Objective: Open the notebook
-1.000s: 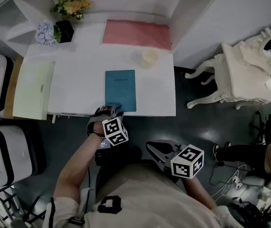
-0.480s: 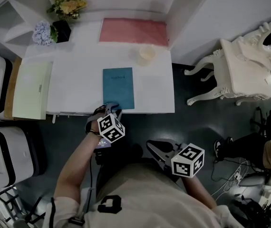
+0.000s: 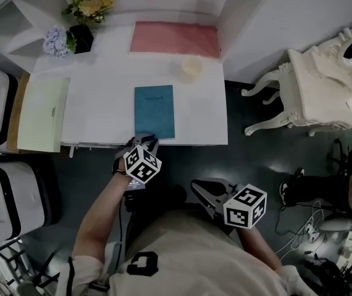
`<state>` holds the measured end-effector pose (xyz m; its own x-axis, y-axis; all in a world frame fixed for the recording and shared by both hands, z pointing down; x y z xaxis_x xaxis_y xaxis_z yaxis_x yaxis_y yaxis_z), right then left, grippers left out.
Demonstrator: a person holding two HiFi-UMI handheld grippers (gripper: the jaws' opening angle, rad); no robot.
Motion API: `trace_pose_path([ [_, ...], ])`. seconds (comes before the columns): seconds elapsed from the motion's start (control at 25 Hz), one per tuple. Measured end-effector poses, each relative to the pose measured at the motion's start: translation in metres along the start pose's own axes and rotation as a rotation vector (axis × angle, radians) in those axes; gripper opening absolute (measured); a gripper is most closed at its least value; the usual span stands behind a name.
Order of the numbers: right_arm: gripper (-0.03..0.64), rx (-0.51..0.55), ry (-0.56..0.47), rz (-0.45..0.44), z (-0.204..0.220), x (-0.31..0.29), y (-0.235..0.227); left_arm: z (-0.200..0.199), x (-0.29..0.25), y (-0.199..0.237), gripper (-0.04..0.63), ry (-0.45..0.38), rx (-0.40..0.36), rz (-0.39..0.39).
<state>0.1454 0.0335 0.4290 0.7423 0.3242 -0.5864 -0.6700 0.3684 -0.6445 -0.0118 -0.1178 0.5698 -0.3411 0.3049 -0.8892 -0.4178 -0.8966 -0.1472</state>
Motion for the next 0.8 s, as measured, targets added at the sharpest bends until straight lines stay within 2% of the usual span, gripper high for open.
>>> trace_pose_path([
  [0.56,0.023,0.011,0.004,-0.005,-0.0006,0.0010,0.0004,0.0046,0.0086,0.0031,0.032,-0.065,0.220,0.036],
  [0.8,0.023,0.011,0.004,0.001,-0.0021,0.0025,0.0009,0.0055,0.0093,0.0044,0.028,-0.078,0.279,0.066],
])
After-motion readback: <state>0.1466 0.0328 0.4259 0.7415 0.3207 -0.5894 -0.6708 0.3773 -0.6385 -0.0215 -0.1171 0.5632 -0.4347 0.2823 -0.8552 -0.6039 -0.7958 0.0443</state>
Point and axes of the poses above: the fingertips, and each gripper's own axes: x backward along the fingers, y to its left, z out of its underside, the point moved 7 cm from there along x, backward along the fingers, and after that the axes turned 8 degrees about y, right-handed, at the moved point
